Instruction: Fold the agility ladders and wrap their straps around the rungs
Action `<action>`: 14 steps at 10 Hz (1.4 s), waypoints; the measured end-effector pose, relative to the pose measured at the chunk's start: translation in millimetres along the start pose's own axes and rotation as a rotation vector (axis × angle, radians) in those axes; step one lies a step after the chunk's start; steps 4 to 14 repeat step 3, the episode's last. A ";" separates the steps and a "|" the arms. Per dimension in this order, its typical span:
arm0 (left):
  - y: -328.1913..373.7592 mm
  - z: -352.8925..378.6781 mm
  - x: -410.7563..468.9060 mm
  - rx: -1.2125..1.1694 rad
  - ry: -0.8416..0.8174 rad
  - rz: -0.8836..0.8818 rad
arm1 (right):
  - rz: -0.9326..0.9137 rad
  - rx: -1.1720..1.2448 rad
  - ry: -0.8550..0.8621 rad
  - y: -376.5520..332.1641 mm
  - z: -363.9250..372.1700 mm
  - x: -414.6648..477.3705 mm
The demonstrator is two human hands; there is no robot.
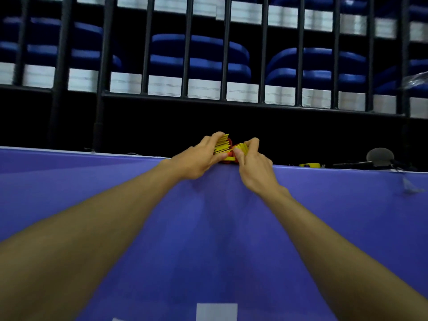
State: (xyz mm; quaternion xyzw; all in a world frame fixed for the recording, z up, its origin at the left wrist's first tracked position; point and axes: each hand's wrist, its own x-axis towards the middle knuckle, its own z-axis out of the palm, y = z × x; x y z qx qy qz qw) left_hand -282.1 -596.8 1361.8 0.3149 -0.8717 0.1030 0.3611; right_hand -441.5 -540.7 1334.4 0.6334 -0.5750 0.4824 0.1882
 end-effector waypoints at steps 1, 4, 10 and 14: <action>0.8 5.1 -0.2 0.025 0.006 -0.068 | 0.054 -0.069 -0.016 -7.6 4.3 2.2; -1.5 11.5 -27.1 -0.179 0.111 -0.116 | 0.034 -0.029 -0.002 1.8 -1.1 -19.5; -1.5 11.5 -27.1 -0.179 0.111 -0.116 | 0.034 -0.029 -0.002 1.8 -1.1 -19.5; -1.5 11.5 -27.1 -0.179 0.111 -0.116 | 0.034 -0.029 -0.002 1.8 -1.1 -19.5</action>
